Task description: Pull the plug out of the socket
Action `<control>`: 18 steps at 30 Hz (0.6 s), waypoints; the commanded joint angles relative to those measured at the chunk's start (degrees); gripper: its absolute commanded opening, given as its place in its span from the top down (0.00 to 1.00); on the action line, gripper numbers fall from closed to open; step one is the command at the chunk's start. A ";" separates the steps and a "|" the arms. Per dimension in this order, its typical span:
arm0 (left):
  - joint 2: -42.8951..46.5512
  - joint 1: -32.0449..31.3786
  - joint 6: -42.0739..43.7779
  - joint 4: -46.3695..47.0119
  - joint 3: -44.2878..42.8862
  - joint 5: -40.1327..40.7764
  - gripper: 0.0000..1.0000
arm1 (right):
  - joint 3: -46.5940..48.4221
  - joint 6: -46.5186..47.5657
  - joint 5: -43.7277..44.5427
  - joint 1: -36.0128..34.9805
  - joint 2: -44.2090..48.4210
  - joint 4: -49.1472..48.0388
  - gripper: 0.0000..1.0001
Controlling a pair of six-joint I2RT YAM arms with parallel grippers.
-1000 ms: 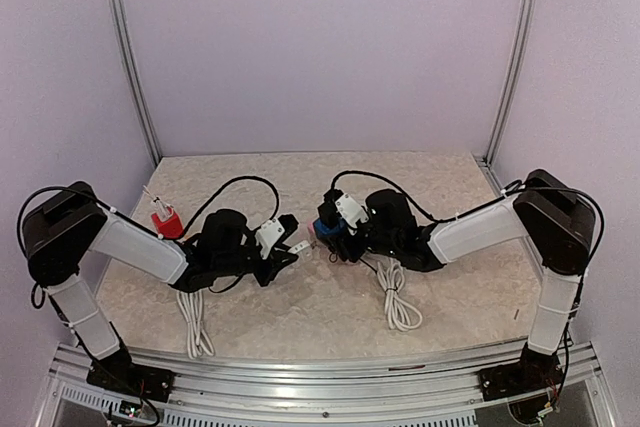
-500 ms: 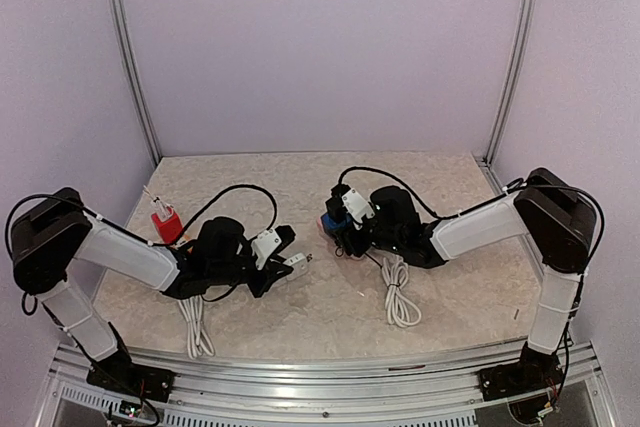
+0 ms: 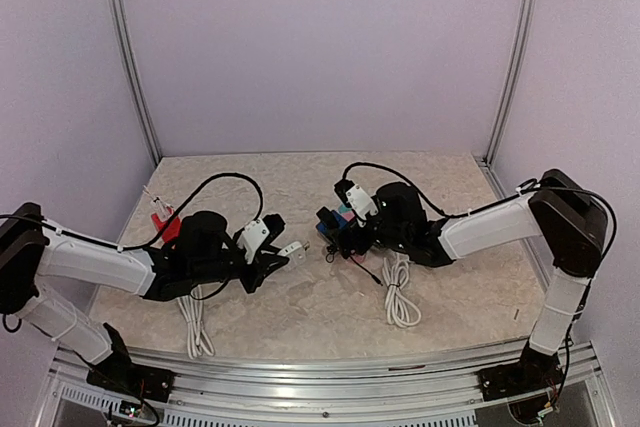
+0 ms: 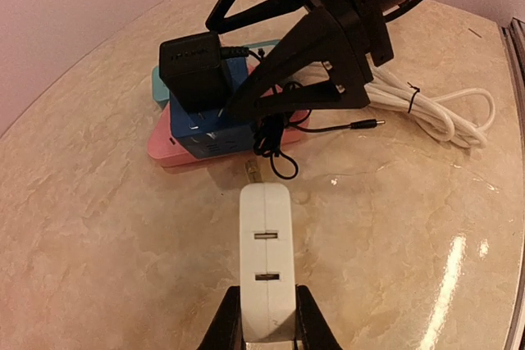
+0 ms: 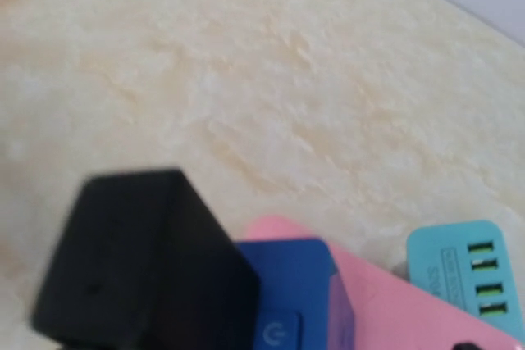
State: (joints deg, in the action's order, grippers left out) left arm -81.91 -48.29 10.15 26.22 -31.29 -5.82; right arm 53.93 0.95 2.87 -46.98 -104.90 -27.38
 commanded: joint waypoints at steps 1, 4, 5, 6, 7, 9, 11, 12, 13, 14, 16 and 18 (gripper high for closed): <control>3.32 -1.12 -1.58 -2.82 1.15 0.80 1.00 | -0.20 -0.19 -1.52 -1.35 4.52 0.90 0.00; 5.88 -1.50 -3.04 -4.03 1.99 0.48 1.00 | 0.07 0.11 -1.46 -2.34 7.72 2.53 0.00; 7.44 -1.60 -3.53 -4.33 2.32 0.23 1.00 | 0.16 0.18 -1.37 -2.67 9.03 3.30 0.00; 8.79 -1.75 -4.12 -4.64 2.63 0.00 1.00 | 0.19 0.19 -1.41 -3.02 10.47 4.05 0.00; 9.84 -1.91 -4.70 -5.02 2.90 -0.44 1.00 | 0.18 0.19 -1.46 -3.36 11.78 4.79 0.00; 12.74 -2.63 -5.57 -5.52 3.34 -1.49 1.00 | 0.06 -0.10 -1.47 -4.07 14.45 6.44 0.00; 15.50 -3.85 -6.20 -5.81 3.72 -2.21 1.00 | -0.44 -0.44 -1.60 -4.89 17.13 7.81 0.00; 17.42 -4.74 -6.46 -5.84 3.88 -2.85 1.00 | -0.92 -0.59 -1.48 -5.47 18.35 8.31 0.00; 18.88 -5.34 -6.80 -5.83 3.93 -3.81 1.00 | -1.46 -0.60 -1.45 -5.96 19.52 8.94 0.00; 19.94 -5.89 -7.12 -5.95 3.94 -4.83 1.00 | -1.94 -0.58 -1.47 -6.44 20.63 9.59 0.00; 22.39 -6.87 -7.88 -6.82 3.68 -6.54 1.00 | -2.95 -0.57 -1.51 -7.64 23.15 10.77 0.00; 24.66 -7.46 -8.85 -7.87 3.16 -7.86 1.00 | -4.32 -0.64 -1.85 -9.27 26.00 11.61 0.00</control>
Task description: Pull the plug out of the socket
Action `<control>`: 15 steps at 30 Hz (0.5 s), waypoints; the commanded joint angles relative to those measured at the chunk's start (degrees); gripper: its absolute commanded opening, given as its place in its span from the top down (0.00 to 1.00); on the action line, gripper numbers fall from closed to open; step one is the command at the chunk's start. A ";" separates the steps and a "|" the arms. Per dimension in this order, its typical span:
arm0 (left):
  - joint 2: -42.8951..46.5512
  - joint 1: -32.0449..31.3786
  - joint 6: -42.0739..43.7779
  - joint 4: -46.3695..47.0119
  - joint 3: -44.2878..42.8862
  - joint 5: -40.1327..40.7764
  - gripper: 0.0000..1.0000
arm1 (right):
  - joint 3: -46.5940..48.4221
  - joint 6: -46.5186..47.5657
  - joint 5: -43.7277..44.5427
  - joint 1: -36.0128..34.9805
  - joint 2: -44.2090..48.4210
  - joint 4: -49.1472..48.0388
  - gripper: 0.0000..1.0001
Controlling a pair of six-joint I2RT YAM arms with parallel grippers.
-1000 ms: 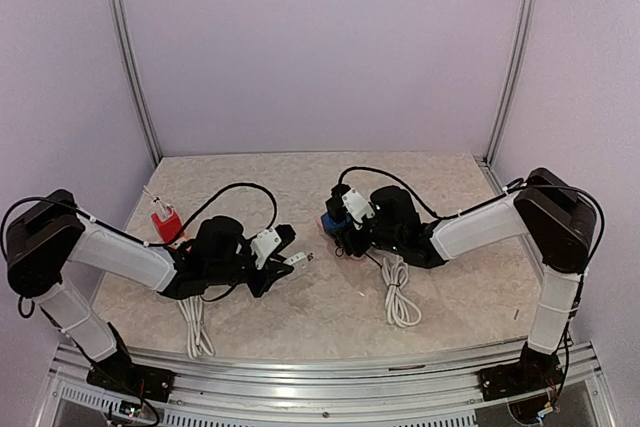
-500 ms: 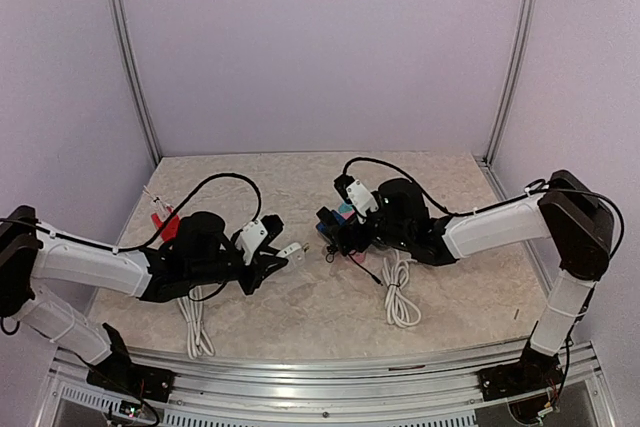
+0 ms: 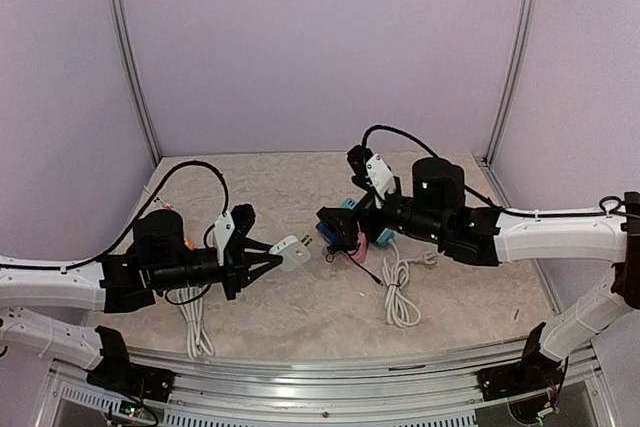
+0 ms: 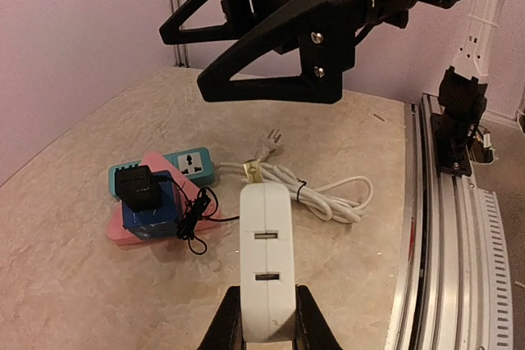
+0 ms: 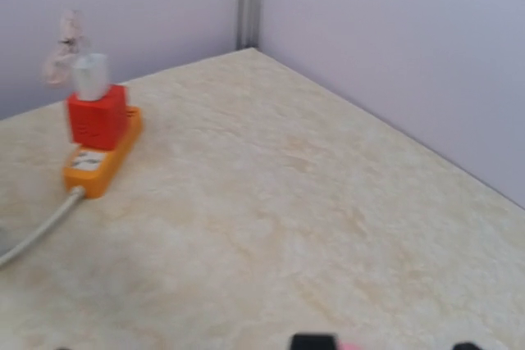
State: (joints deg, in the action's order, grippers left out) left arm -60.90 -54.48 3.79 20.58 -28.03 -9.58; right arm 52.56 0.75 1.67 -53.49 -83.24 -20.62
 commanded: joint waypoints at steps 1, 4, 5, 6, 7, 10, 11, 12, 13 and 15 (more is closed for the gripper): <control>4.36 -1.48 -2.92 -2.76 -0.38 -4.68 1.00 | -3.55 -0.53 -0.90 -3.57 5.71 5.08 0.00; 6.72 -1.88 -3.45 -4.49 -1.06 -6.22 1.00 | -4.94 -0.64 -1.16 -5.71 10.37 6.06 0.00; 7.21 -2.06 -4.98 -5.13 -1.37 -6.33 1.00 | -5.37 -0.62 -0.82 -6.35 11.79 6.26 0.00; 7.71 -2.17 -5.47 -5.83 -1.79 -6.28 1.00 | -5.82 -1.91 -0.41 -6.82 12.96 6.27 0.00; 7.92 -2.25 -6.06 -6.72 -2.43 -5.95 1.00 | -6.21 -2.31 -0.03 -7.31 14.10 6.29 0.00; 7.78 -2.70 -7.69 -8.08 -3.98 -6.28 1.00 | -6.67 -2.71 -0.49 -8.08 15.94 6.07 0.00; 7.48 -3.04 -7.85 -8.10 -4.35 -6.27 1.00 | -6.63 -3.03 -0.96 -8.18 16.01 5.96 0.00; 7.21 -3.38 -7.99 -8.14 -4.78 -6.07 1.00 | -6.41 -3.18 -1.31 -8.29 15.90 5.88 0.00; 6.85 -3.82 -8.13 -7.97 -5.10 -5.90 1.00 | -6.22 -3.29 -1.44 -8.51 15.51 5.93 0.00; 6.19 -4.42 -8.31 -7.25 -5.56 -5.67 1.00 | -5.62 -3.18 -1.47 -9.14 14.44 6.00 0.00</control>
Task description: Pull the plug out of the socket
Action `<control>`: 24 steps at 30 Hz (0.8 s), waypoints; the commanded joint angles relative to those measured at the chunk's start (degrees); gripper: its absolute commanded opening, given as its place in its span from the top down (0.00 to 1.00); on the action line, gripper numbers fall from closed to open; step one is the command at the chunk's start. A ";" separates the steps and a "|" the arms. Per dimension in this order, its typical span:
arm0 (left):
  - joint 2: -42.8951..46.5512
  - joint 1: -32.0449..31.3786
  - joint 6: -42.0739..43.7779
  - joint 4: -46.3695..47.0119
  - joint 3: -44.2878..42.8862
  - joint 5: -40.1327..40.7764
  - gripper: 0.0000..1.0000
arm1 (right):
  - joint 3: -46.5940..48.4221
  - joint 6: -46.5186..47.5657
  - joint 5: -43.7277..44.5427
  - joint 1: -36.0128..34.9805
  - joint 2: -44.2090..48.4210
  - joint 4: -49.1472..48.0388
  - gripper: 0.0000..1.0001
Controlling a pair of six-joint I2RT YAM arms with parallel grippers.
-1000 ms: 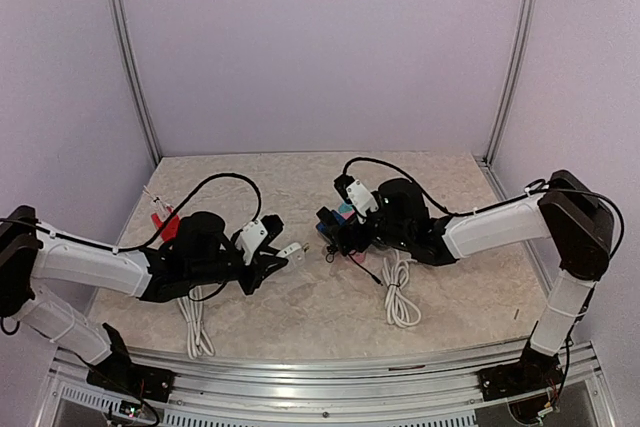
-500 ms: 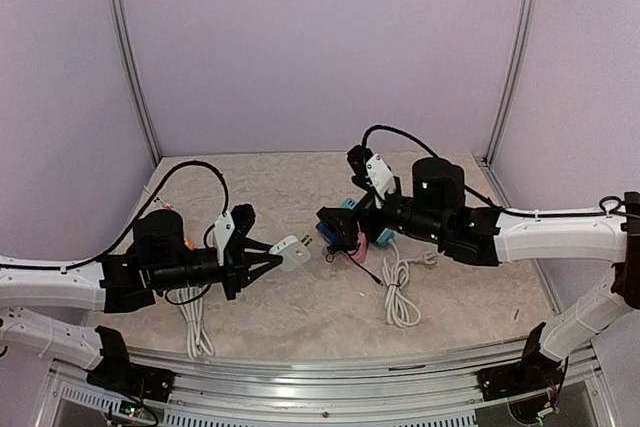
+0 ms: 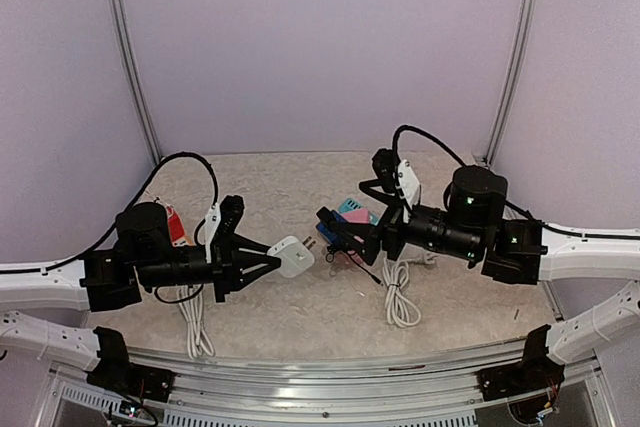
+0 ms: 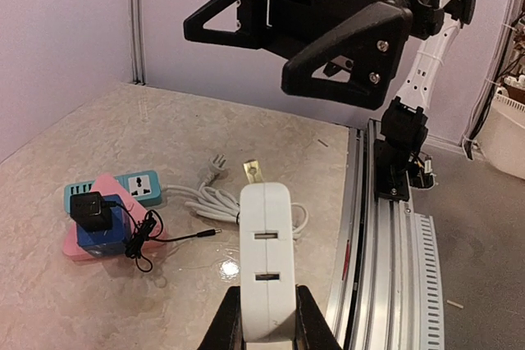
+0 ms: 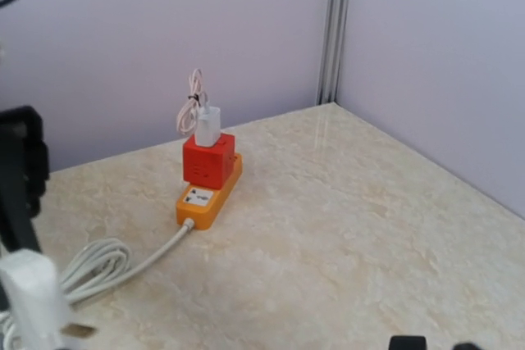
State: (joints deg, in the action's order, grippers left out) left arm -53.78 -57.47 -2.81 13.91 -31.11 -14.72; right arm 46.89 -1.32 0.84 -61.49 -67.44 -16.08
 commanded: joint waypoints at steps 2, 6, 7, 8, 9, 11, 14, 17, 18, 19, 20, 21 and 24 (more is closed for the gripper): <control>-1.42 -2.06 -1.84 0.22 -2.91 -0.53 1.00 | 0.56 -0.98 -0.64 -2.00 -2.52 1.30 0.00; -2.24 -2.78 -1.72 1.01 -3.80 -0.56 1.00 | 1.41 -0.54 -0.58 -3.34 -4.61 1.35 0.00; -2.57 -2.87 -1.68 1.09 -4.09 -0.66 1.00 | 1.48 -0.50 -0.60 -3.53 -4.89 1.27 0.00; -2.91 -2.95 -1.62 1.22 -4.12 -0.66 1.00 | 1.52 -0.45 -0.65 -3.60 -5.16 1.16 0.00; -3.04 -2.93 -1.57 1.44 -4.14 -0.81 1.00 | 1.58 -0.45 -0.59 -3.68 -5.36 1.00 0.00; -3.45 -3.05 -1.59 2.04 -4.13 -1.68 1.00 | 1.68 -0.46 -0.49 -3.77 -5.76 0.88 0.00; -3.57 -3.41 -1.14 2.67 -4.11 -3.09 1.00 | 1.71 -0.27 0.36 -3.73 -6.16 0.79 0.00; -3.36 -3.65 -0.77 2.94 -4.04 -4.01 1.00 | 1.92 0.07 0.48 -3.72 -6.62 0.72 0.00; -3.33 -3.62 -0.65 3.00 -4.04 -4.42 1.00 | 2.02 0.13 0.44 -3.76 -6.77 0.73 0.00; -3.35 -3.66 -0.56 3.05 -4.04 -5.09 1.00 | 2.08 0.13 0.43 -3.71 -6.94 0.78 0.00; -3.23 -3.73 -0.46 3.05 -4.11 -5.82 1.00 | 2.21 0.23 0.42 -3.75 -7.08 0.76 0.00; -3.19 -3.71 -0.37 3.05 -4.13 -6.38 1.00 | 2.17 0.26 0.52 -3.71 -7.17 0.82 0.00; -2.60 -3.78 -0.12 3.05 -4.05 -7.67 1.00 | 1.98 0.32 0.98 -3.73 -7.10 0.68 0.00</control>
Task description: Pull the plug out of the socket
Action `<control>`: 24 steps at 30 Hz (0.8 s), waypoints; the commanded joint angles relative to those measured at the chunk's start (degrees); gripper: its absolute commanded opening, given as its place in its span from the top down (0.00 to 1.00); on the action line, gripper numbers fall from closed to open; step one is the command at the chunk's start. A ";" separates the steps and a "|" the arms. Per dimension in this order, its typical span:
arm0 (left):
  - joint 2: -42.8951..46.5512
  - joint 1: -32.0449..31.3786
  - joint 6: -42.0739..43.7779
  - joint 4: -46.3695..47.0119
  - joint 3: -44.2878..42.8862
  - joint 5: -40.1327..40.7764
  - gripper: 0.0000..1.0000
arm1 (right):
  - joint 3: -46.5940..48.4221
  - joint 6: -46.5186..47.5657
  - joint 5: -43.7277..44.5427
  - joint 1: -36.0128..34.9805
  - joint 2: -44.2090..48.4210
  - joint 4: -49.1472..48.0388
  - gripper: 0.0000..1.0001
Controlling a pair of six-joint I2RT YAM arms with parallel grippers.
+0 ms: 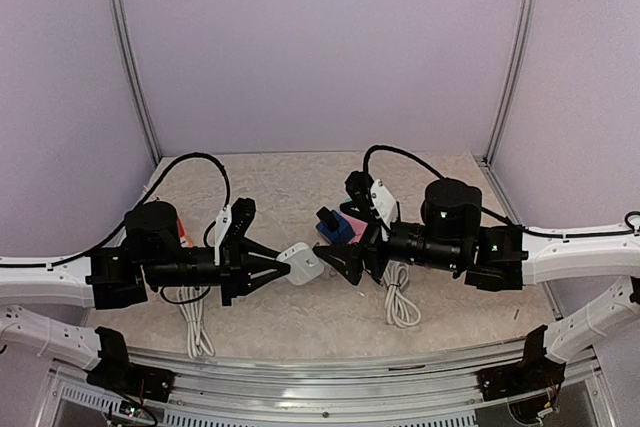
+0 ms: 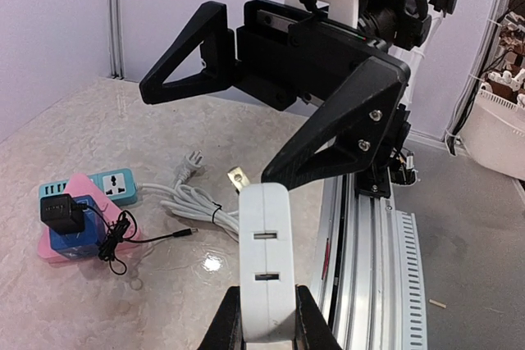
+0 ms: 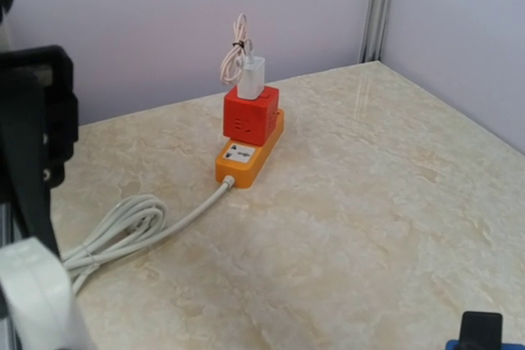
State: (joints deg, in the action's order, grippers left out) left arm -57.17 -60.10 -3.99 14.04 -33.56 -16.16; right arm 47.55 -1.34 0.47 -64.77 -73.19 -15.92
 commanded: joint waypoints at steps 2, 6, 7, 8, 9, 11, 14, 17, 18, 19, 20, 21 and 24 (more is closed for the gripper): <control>1.21 -1.12 1.17 2.91 -1.52 -6.74 1.00 | 1.23 0.44 1.16 -0.46 -1.30 0.46 0.00; 2.47 -1.15 1.41 3.22 -1.33 -7.96 1.00 | 1.16 0.52 0.46 -0.38 -1.86 0.21 0.00; 2.64 -1.16 1.51 3.31 -1.41 -8.40 1.00 | 1.14 0.54 0.29 -0.46 -2.20 0.07 0.00; 2.75 -1.09 1.53 3.36 -1.46 -8.85 1.00 | 1.14 0.49 0.15 -0.44 -2.69 -0.02 0.00; 2.82 -1.08 1.53 3.36 -1.57 -9.03 1.00 | 1.12 0.40 -0.08 -0.50 -3.03 -0.09 0.00; 2.85 -1.10 1.44 3.09 -1.79 -8.49 1.00 | 1.06 0.20 -0.20 -0.49 -3.19 -0.43 0.00; 2.85 -1.10 1.35 2.38 -2.03 -7.29 1.00 | 0.44 0.11 -3.47 -0.55 -2.66 -1.33 0.01; 3.10 -1.16 1.72 1.74 -2.11 -7.38 1.00 | 0.13 0.44 -2.73 -0.59 -1.45 -0.24 0.01; 3.26 -1.15 2.01 1.05 -2.24 -7.27 1.00 | 0.10 0.67 -2.02 -0.59 -0.70 0.56 0.02; 3.43 -1.14 2.46 0.03 -2.40 -7.07 1.00 | -0.14 0.67 -1.33 -0.55 0.12 1.41 0.02; 3.81 -1.12 3.16 -1.42 -2.65 -6.62 1.00 | -0.40 0.70 -0.90 -0.62 1.21 2.41 0.02; 4.01 -1.08 3.71 -2.85 -2.91 -6.34 1.00 | -0.74 2.27 -0.17 -0.60 2.34 3.49 0.02; 5.08 -1.04 6.48 -6.80 -3.05 -5.23 1.00 | -2.11 2.66 1.30 -0.60 6.37 6.39 0.02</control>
State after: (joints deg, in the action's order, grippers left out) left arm -54.02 -60.86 -1.19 12.60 -34.61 -22.81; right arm 47.37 -0.21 -0.34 -64.88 -72.29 -13.82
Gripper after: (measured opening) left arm 0.155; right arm 0.983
